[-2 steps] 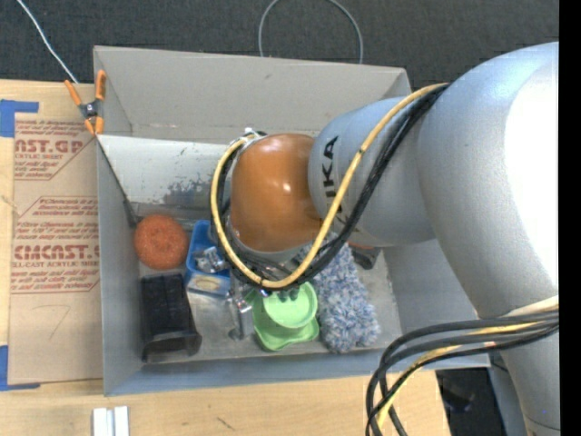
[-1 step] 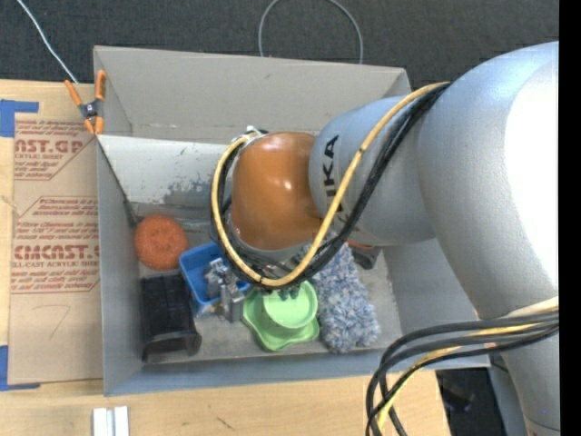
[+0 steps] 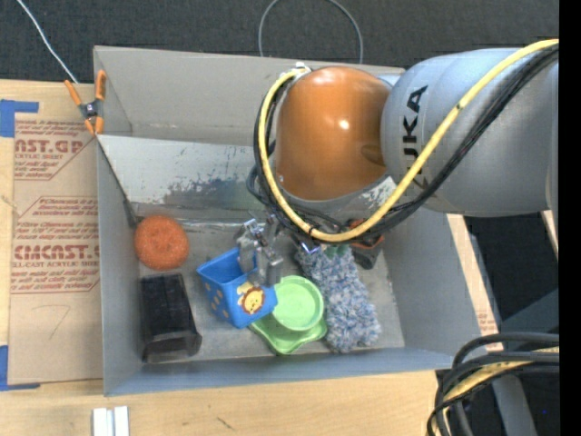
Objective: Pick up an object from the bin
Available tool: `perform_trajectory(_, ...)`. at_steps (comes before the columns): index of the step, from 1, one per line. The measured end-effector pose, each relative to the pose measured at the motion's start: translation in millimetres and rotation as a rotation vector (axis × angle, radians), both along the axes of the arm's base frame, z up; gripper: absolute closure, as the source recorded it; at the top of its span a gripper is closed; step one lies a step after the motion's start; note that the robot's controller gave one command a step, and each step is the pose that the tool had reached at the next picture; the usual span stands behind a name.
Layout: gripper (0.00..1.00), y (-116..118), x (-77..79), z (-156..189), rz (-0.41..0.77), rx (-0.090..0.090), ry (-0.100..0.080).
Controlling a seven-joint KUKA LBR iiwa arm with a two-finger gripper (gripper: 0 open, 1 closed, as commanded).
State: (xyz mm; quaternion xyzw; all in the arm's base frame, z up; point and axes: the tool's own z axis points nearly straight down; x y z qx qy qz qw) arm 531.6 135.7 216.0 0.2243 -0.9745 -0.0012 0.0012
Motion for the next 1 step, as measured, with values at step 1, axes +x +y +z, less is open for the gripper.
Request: perform_trajectory(1,1.0,-46.2,11.0,-56.6,0.055,-0.001,0.003)
